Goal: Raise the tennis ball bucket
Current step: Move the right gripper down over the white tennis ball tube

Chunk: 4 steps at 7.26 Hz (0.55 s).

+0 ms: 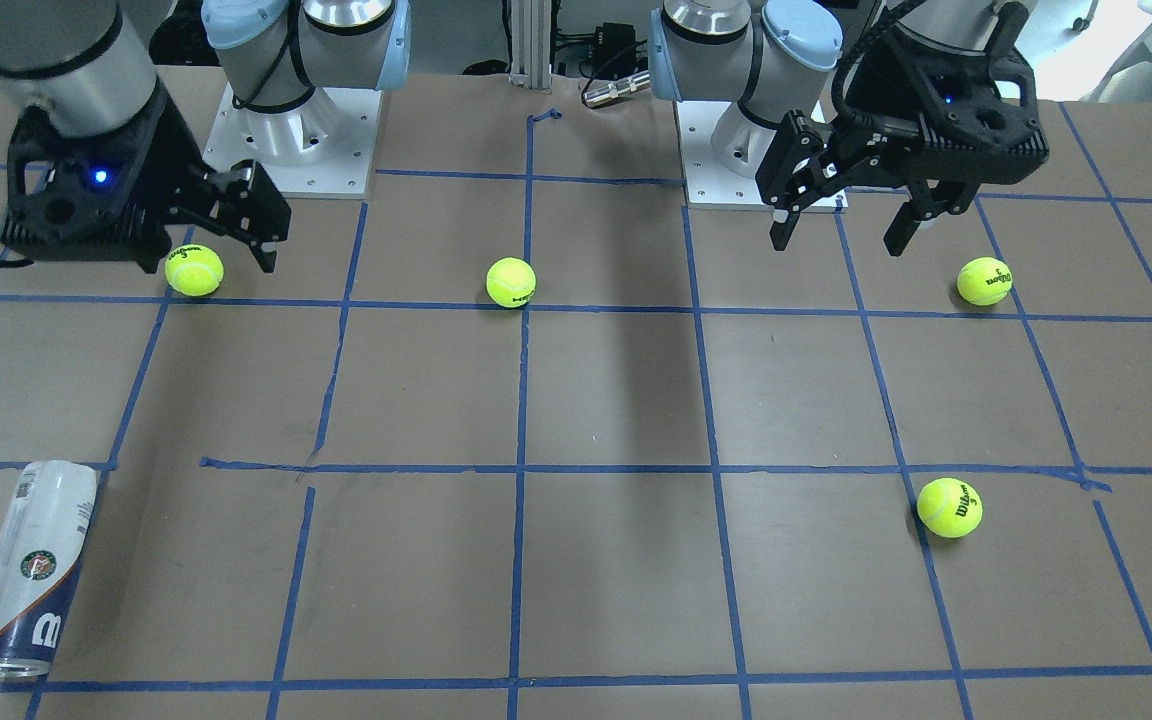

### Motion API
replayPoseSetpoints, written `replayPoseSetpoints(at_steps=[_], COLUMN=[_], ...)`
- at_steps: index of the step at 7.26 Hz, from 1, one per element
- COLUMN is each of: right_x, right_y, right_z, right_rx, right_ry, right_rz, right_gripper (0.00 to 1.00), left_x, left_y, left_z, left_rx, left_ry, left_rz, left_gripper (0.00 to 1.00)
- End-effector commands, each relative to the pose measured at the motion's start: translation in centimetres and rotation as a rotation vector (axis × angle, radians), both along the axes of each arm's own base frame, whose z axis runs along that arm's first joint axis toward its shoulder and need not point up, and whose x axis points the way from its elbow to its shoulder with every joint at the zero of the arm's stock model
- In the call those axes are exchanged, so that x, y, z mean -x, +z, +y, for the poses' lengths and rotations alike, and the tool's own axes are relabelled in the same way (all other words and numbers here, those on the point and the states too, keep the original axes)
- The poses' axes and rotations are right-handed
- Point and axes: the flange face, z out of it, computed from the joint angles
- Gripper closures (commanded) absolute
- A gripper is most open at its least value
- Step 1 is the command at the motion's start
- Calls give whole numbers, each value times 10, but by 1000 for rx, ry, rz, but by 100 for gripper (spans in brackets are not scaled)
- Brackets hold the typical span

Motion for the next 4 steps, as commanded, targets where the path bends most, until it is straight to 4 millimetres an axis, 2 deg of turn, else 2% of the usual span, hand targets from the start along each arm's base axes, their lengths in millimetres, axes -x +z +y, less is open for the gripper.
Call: replayPoseSetpoints(at_steps=[1, 2, 3, 4], right_x=[108, 155, 188, 209], right_y=[-71, -119, -157, -197], right_z=[-88, -117, -137, -158], right_rx=[-14, -64, -46, -9], right_ry=[-41, -74, -87, -89], right_rz=[2, 72, 82, 85], right_gripper=[0, 0, 0, 0], left_x=[0, 0, 0, 0], left_y=[3, 3, 3, 0], left_z=[2, 4, 4, 2], left_rx=[6, 4, 6, 0], left_ry=[0, 0, -2, -2], left_rz=[0, 0, 0, 1], left_gripper=[0, 0, 0, 0])
